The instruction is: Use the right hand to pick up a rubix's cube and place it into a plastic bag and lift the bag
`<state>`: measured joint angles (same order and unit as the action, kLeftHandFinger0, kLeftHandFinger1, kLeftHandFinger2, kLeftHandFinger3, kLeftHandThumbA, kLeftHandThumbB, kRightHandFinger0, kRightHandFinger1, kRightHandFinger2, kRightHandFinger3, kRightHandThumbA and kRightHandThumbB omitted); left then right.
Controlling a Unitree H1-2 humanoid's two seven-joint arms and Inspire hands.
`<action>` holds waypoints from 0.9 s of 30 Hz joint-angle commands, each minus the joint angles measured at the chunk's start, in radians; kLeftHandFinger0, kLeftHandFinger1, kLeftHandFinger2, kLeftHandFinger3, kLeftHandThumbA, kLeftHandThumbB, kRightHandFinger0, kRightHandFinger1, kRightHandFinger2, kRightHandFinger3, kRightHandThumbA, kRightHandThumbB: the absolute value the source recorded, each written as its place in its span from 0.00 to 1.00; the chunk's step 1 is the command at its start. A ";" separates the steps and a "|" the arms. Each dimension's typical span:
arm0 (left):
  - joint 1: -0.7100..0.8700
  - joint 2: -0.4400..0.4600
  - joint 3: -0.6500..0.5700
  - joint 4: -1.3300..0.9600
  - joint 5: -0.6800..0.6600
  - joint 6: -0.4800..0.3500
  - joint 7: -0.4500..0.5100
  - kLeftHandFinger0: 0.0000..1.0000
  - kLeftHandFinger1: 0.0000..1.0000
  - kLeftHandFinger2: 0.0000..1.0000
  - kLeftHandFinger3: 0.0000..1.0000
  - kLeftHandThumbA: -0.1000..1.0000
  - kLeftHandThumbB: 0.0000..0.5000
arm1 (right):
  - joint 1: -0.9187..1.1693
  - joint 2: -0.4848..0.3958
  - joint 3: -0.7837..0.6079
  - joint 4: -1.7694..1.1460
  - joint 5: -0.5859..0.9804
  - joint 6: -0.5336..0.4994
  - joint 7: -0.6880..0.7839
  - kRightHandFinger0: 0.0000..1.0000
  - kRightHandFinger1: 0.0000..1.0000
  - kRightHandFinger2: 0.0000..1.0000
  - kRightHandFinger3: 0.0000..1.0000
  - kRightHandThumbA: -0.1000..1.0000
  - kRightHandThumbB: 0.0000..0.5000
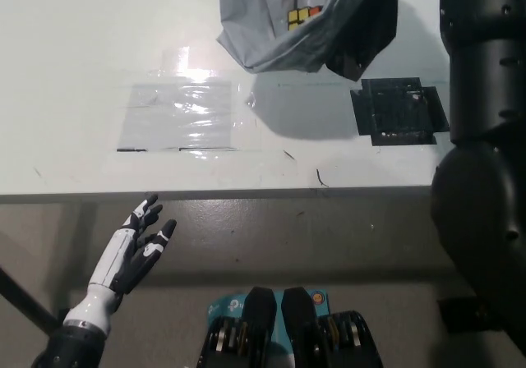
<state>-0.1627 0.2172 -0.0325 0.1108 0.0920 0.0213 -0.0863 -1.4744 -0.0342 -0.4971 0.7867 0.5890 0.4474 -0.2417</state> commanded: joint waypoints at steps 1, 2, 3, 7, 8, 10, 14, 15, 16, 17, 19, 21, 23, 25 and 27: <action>-0.080 0.018 0.018 -0.061 -0.004 -0.024 -0.001 0.92 1.00 1.00 1.00 0.82 0.27 | -0.518 -0.054 -0.029 0.109 0.083 -0.091 0.039 0.00 0.10 0.70 1.00 0.00 0.05; -0.079 0.018 0.018 -0.063 -0.005 -0.024 -0.002 0.93 1.00 1.00 1.00 0.81 0.27 | -0.517 -0.053 -0.030 0.123 0.080 -0.093 0.041 0.00 0.12 0.71 1.00 0.00 0.05; -0.079 0.018 0.016 -0.064 -0.006 -0.023 -0.004 0.93 1.00 1.00 1.00 0.81 0.27 | -0.513 -0.052 -0.029 0.140 0.075 -0.097 0.051 0.00 0.16 0.73 1.00 0.00 0.03; -0.073 0.015 0.013 -0.072 -0.002 -0.020 -0.003 0.93 1.00 1.00 1.00 0.81 0.29 | -0.493 -0.034 -0.023 0.169 0.055 -0.131 0.052 0.00 0.16 0.75 1.00 0.00 0.05; -0.070 0.014 0.013 -0.073 -0.002 -0.017 -0.003 0.94 1.00 1.00 1.00 0.79 0.28 | -0.483 -0.024 -0.025 0.190 0.050 -0.150 0.052 0.00 0.16 0.76 1.00 0.00 0.03; -0.069 0.016 0.011 -0.075 0.002 -0.015 -0.004 0.94 1.00 1.00 1.00 0.79 0.28 | -0.473 -0.015 -0.023 0.212 0.042 -0.173 0.056 0.00 0.17 0.76 1.00 0.00 0.04; -0.064 0.014 0.010 -0.077 -0.001 -0.014 -0.006 0.94 1.00 1.00 1.00 0.78 0.30 | -0.426 0.007 0.000 0.277 0.000 -0.220 0.058 0.00 0.21 0.78 1.00 0.00 0.05; -0.064 0.014 0.010 -0.077 -0.002 -0.014 -0.007 0.94 1.00 1.00 1.00 0.77 0.30 | -0.421 0.008 0.003 0.286 -0.004 -0.225 0.061 0.00 0.21 0.78 1.00 0.00 0.06; -0.063 0.015 0.009 -0.084 0.000 -0.002 -0.008 0.95 1.00 1.00 1.00 0.77 0.29 | -0.410 0.014 0.005 0.311 -0.011 -0.236 0.054 0.00 0.20 0.77 1.00 0.00 0.07; -0.063 0.016 0.008 -0.086 0.002 0.000 -0.008 0.96 1.00 1.00 1.00 0.77 0.29 | -0.402 0.017 0.006 0.328 -0.015 -0.245 0.055 0.00 0.19 0.77 1.00 0.00 0.06; -0.066 0.019 0.008 -0.082 0.001 -0.006 -0.011 0.96 1.00 1.00 1.00 0.76 0.30 | -0.380 0.023 0.009 0.369 -0.021 -0.270 0.067 0.00 0.17 0.75 1.00 0.00 0.07; -0.066 0.018 0.009 -0.081 -0.007 -0.007 -0.014 0.96 1.00 1.00 1.00 0.75 0.30 | -0.356 0.032 0.007 0.392 -0.021 -0.289 0.072 0.00 0.17 0.74 1.00 0.00 0.08; -0.064 0.017 0.008 -0.083 -0.006 -0.004 -0.015 0.96 1.00 1.00 1.00 0.75 0.31 | -0.344 0.035 0.008 0.403 -0.022 -0.298 0.075 0.00 0.15 0.70 1.00 0.00 0.02; -0.064 0.018 0.003 -0.085 0.007 0.001 -0.012 0.96 1.00 1.00 1.00 0.75 0.32 | -0.311 0.046 0.016 0.424 -0.031 -0.316 0.077 0.00 0.24 0.78 1.00 0.00 0.11; -0.062 0.020 0.000 -0.086 0.009 -0.005 -0.014 0.96 1.00 1.00 1.00 0.74 0.30 | -0.288 0.054 0.024 0.448 -0.040 -0.334 0.080 0.00 0.25 0.78 1.00 0.00 0.13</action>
<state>-0.2029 0.2202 -0.0330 0.0682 0.0933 0.0252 -0.0893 -1.7035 0.0060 -0.4924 1.2046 0.5719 0.2585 -0.2208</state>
